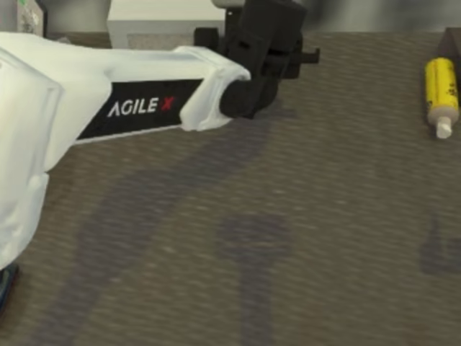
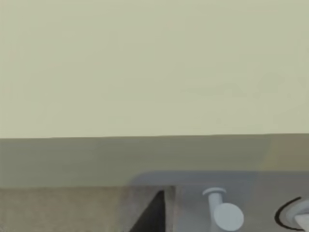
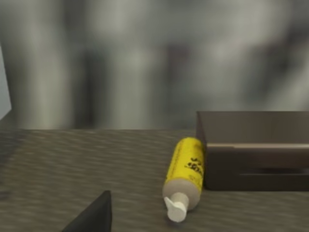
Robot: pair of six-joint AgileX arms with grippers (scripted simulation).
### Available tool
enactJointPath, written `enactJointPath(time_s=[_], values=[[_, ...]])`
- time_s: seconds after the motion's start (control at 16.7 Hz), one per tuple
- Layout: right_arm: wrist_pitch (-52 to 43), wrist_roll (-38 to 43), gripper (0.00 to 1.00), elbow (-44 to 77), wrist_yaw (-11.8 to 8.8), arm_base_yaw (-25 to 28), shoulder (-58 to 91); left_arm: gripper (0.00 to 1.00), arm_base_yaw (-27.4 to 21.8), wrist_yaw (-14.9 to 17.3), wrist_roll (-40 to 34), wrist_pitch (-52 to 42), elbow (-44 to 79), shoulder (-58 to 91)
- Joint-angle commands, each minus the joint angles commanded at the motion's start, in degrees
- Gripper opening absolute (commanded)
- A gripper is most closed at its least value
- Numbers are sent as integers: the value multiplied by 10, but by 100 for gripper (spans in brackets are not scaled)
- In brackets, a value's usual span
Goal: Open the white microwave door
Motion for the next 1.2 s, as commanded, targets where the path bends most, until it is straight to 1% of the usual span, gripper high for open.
enactJointPath(time_s=[0.06, 0.12, 0.54, 0.6, 0.78, 0.96, 1.2], values=[[0, 0, 100, 0, 0, 0, 0, 2, 0, 0, 0, 0, 0, 0], [0, 0, 100, 0, 0, 0, 0, 0, 0, 0, 0, 0, 0, 0], [0, 0, 100, 0, 0, 0, 0, 0, 0, 0, 0, 0, 0, 0], [0, 0, 100, 0, 0, 0, 0, 0, -36, 1, -1, -1, -24, -18], [0, 0, 100, 0, 0, 0, 0, 0, -34, 6, -6, -21, -6, -11], [0, 0, 100, 0, 0, 0, 0, 0, -28, 22, -23, -95, 53, 14], [0, 0, 100, 0, 0, 0, 0, 0, -15, 58, -57, -264, 170, 58]])
